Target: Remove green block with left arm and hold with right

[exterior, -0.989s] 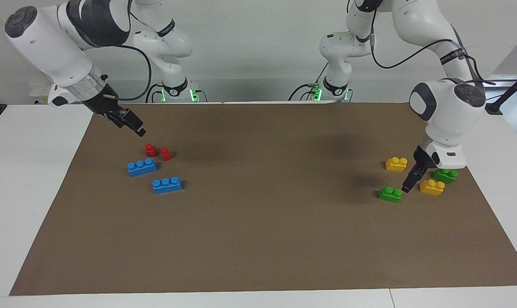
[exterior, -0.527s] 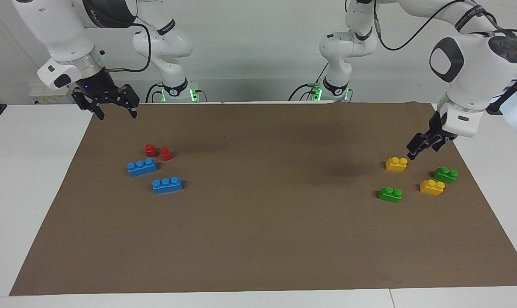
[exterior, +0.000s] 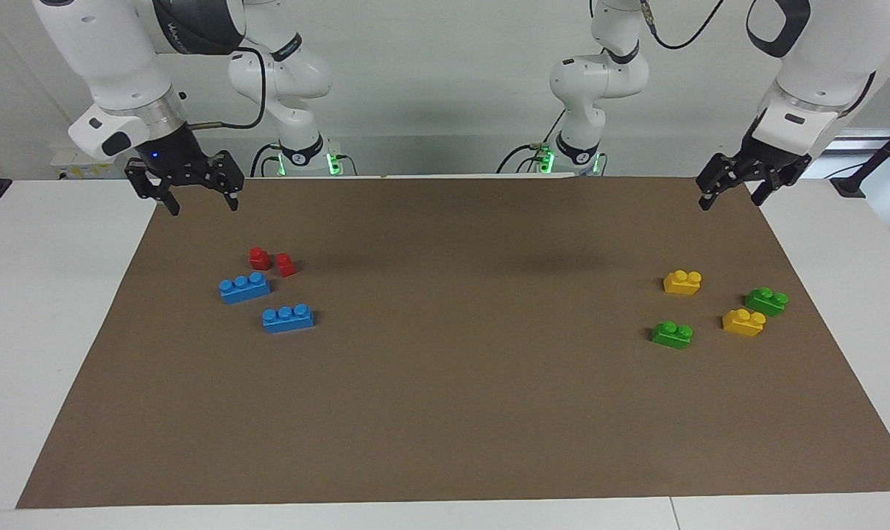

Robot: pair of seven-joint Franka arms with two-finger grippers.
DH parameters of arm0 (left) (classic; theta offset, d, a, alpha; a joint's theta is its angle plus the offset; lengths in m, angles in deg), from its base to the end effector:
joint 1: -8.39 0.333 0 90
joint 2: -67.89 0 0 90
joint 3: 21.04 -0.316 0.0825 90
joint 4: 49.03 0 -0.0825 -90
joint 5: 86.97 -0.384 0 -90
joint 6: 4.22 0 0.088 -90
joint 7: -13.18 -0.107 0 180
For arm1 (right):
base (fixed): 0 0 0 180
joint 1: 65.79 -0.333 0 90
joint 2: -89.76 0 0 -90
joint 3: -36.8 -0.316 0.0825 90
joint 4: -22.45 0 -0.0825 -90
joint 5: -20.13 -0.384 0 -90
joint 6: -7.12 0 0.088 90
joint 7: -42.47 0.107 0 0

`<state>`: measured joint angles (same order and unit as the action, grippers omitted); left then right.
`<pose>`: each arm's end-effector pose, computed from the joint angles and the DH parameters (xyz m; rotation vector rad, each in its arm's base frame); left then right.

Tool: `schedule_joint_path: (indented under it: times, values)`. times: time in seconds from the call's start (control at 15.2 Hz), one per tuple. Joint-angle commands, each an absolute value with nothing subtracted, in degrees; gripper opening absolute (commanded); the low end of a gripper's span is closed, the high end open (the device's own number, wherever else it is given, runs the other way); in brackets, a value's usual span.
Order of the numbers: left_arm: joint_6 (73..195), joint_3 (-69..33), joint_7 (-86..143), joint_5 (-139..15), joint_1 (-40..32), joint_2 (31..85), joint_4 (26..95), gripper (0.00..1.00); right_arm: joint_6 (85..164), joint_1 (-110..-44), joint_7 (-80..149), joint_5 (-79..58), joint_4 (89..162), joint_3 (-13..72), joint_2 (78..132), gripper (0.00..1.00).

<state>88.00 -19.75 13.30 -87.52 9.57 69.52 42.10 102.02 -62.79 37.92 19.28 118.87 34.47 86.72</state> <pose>0.5497 -0.0002 0.6344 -3.1306 0.0000 -0.0743 0.5446 -0.0043 0.6080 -3.1281 -0.1042 -0.0423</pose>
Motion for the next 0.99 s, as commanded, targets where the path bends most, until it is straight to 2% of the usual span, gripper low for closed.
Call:
schedule_joint_path:
  times: [0.0, 0.92]
  values:
    - [87.10, -19.81, 12.39, -88.11, 9.09, 71.32, 43.25, 1.00, 102.04, -62.72, 37.37, 20.31, 117.81, 34.34, 87.47, 1.00]
    - [85.70, -19.10, 12.48, -87.93, 9.09, 72.90, 44.75, 1.00, 100.81, -62.63, 37.46, 22.24, 118.69, 34.34, 87.12, 1.00]
